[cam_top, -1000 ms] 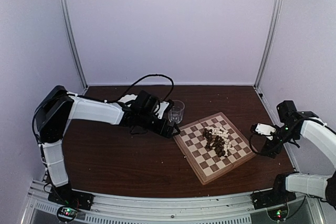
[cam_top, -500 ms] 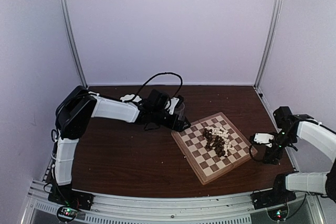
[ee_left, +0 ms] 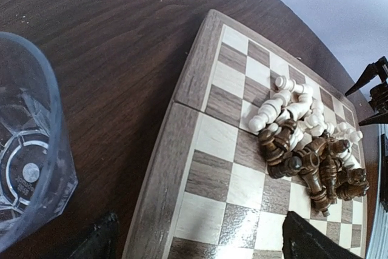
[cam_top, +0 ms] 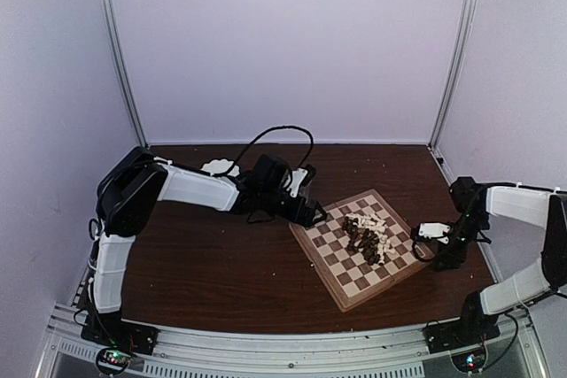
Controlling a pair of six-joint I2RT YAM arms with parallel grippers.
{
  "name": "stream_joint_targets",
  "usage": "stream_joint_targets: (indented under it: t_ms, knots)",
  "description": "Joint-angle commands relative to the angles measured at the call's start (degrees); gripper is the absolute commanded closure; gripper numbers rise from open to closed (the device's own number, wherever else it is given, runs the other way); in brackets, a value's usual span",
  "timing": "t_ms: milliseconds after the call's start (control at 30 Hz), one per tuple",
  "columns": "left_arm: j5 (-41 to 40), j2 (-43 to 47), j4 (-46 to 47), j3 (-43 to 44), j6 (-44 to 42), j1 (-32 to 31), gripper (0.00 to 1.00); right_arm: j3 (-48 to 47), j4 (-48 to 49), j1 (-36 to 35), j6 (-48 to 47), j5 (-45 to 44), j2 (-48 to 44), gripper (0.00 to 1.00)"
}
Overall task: Set up the chess pieces on the board
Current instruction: Adjust the chessboard at the center of the board.
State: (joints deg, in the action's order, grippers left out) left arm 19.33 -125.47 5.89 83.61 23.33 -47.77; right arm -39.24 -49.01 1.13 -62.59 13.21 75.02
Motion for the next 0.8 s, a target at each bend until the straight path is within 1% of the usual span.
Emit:
stream_joint_targets:
  t_ms: [0,267,400,600,633,767]
  knots:
    - [0.85,-1.18,0.78,-0.68,-0.06,-0.48,0.07,-0.62,3.45,0.37,0.23,1.34,1.53,0.39]
    - [2.23,-1.24,-1.70,-0.88,-0.10,-2.11,0.09,-4.02,7.65,0.07,1.76,2.16,6.49,0.40]
    - [1.96,-0.10,-3.36,-2.06,0.02,-3.30,0.11,-6.13,8.52,-0.70,2.36,2.01,9.44,0.45]
    - [2.43,3.41,-4.41,-5.87,0.80,-4.36,0.13,-6.41,10.63,-1.13,2.49,2.09,10.57,0.45]
    - [2.48,4.16,-4.78,-6.70,1.07,-4.54,0.13,-6.52,10.82,-2.70,2.53,1.99,11.06,0.45]
    - [2.21,9.01,-5.25,-11.09,2.02,-5.92,0.14,-7.79,11.81,-4.71,3.25,1.65,13.53,0.45]
